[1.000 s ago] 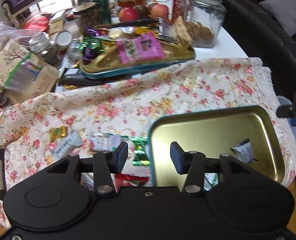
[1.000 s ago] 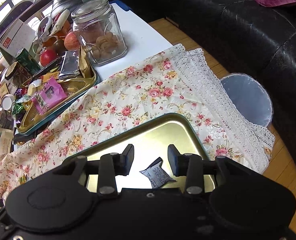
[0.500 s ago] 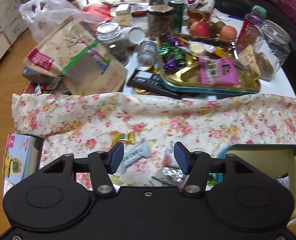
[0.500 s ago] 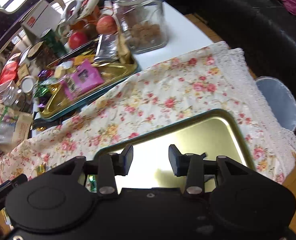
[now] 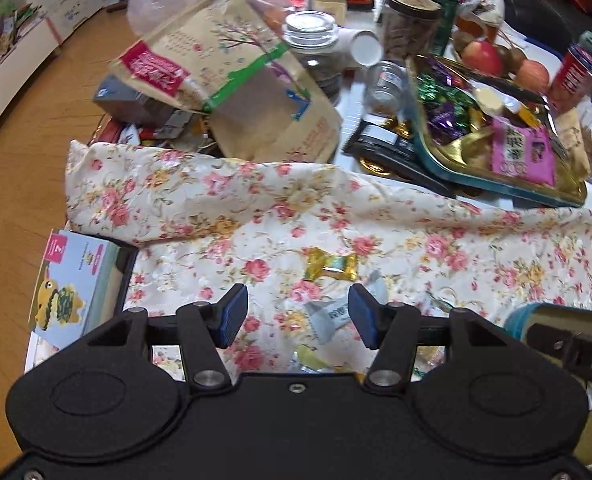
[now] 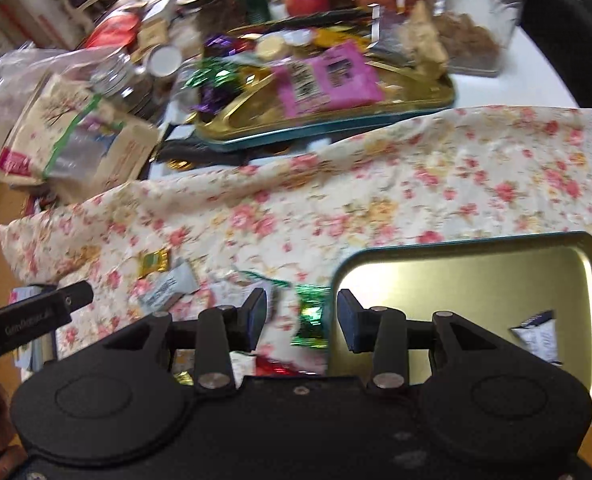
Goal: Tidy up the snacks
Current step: 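Move both open tools back over the snacks on the floral cloth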
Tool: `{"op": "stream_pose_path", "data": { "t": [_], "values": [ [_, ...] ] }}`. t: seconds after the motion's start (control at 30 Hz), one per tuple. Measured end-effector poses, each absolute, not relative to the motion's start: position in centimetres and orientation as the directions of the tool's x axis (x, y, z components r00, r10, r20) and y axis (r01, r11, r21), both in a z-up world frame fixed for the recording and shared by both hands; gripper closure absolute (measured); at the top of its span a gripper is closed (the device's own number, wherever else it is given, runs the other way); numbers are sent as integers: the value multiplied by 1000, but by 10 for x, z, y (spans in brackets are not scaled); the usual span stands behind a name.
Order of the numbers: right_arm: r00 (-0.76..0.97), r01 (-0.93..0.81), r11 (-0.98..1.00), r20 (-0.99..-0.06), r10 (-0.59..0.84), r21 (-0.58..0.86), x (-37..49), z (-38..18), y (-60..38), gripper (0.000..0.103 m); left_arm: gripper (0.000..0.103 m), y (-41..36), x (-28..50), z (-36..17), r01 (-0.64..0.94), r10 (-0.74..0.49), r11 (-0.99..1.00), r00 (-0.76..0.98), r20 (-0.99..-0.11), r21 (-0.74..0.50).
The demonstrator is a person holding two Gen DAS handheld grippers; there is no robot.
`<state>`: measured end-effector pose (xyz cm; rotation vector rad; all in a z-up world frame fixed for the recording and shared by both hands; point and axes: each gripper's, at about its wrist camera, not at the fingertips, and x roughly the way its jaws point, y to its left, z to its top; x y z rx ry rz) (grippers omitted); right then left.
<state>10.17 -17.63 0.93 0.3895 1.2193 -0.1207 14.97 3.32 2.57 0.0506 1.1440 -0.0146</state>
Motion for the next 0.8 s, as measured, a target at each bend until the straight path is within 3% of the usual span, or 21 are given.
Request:
{"op": "stream_pose_path", "data": {
  "t": [0.4,0.8],
  "values": [
    [319,195,953,-934,162,232,134,-27,-133,60,42,62,155,32,-70,32,998,416,-909,3],
    [172,142,986,-983,58,83,121,-60,-129,59,42,61,156,35,-49,9,999,408,-913,-12]
  ]
}}
